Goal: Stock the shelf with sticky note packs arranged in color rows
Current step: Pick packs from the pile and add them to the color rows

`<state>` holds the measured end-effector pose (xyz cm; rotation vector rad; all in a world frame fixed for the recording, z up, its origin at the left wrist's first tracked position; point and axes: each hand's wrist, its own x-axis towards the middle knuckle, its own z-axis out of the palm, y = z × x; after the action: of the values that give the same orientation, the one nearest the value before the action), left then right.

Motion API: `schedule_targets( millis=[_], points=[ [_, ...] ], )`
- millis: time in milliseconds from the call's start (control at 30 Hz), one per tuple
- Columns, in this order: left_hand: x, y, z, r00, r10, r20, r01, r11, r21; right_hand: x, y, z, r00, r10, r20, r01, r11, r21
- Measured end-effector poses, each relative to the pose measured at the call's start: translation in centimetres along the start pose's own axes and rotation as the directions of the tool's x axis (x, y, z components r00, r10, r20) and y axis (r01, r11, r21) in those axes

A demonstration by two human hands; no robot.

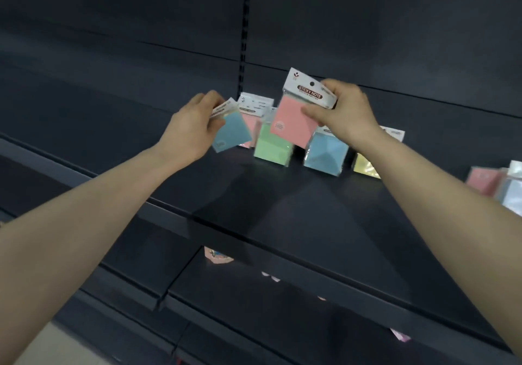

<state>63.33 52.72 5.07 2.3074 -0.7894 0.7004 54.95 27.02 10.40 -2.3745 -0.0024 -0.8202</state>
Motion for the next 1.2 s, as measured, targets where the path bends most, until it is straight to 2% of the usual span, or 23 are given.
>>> schedule_targets(
  millis=[133,300,500,733,933,1067,1200],
  points=[
    [1.1,-3.1,-0.6,1.0,-0.02,-0.016,0.02,1.0,0.009,3.1,-1.6,3.6,0.999,-0.006,0.036,0.004,0.999,0.041],
    [2.2,-6.9,-0.8,0.999,0.038,0.026,-0.038,0.999,0.03,5.3,-2.6,8.5,0.998,0.037,0.051,-0.035,0.999,-0.029],
    [4.2,-10.9,-1.2,0.994,0.072,0.08,-0.07,0.997,-0.028,7.1,-3.1,12.9,0.993,0.05,0.103,-0.029,0.98,-0.199],
    [6.1,-13.9,-0.1,0.984,0.098,0.148,-0.083,0.991,-0.106,8.1,-2.4,15.7,0.985,0.138,0.104,-0.095,0.935,-0.341],
    [7.7,-15.1,0.9,0.976,0.135,0.174,-0.116,0.987,-0.114,8.9,-2.5,16.6,0.99,0.1,0.103,-0.023,0.818,-0.575],
    [8.3,-15.5,1.1,0.975,0.147,0.169,-0.126,0.983,-0.13,9.3,-3.0,16.5,0.99,0.062,0.126,0.035,0.762,-0.647],
    [8.7,-15.6,1.1,0.969,0.154,0.194,-0.129,0.982,-0.138,9.7,-2.5,17.3,0.993,0.013,0.118,0.066,0.761,-0.645]
  ],
)
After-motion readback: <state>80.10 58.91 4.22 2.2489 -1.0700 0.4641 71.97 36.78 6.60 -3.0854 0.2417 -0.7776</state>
